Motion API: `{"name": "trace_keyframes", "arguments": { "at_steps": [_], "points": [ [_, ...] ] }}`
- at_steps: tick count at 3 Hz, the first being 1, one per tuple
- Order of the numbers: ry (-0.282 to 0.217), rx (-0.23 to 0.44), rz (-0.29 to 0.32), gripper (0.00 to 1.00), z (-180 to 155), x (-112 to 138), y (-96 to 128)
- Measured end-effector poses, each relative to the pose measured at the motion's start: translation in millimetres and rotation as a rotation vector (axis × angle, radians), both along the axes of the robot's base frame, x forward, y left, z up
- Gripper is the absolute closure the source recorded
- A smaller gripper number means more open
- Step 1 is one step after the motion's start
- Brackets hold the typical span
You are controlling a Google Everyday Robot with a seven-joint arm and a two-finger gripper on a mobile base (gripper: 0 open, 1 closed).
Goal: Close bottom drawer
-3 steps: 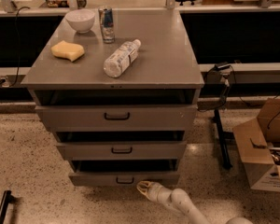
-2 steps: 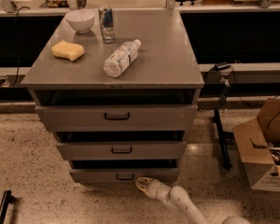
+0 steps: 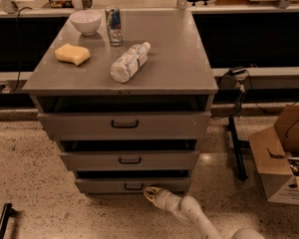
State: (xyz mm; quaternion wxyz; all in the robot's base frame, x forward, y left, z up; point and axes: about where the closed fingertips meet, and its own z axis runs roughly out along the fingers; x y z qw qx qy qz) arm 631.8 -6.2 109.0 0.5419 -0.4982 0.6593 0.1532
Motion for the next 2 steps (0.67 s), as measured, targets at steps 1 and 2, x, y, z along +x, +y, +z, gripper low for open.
{"name": "trace_keyframes", "arguments": {
  "at_steps": [1, 2],
  "points": [
    [-0.015, -0.006, 0.054, 1.00, 3, -17, -3],
    [-0.013, -0.017, 0.099, 1.00, 4, -46, -1]
  ]
}}
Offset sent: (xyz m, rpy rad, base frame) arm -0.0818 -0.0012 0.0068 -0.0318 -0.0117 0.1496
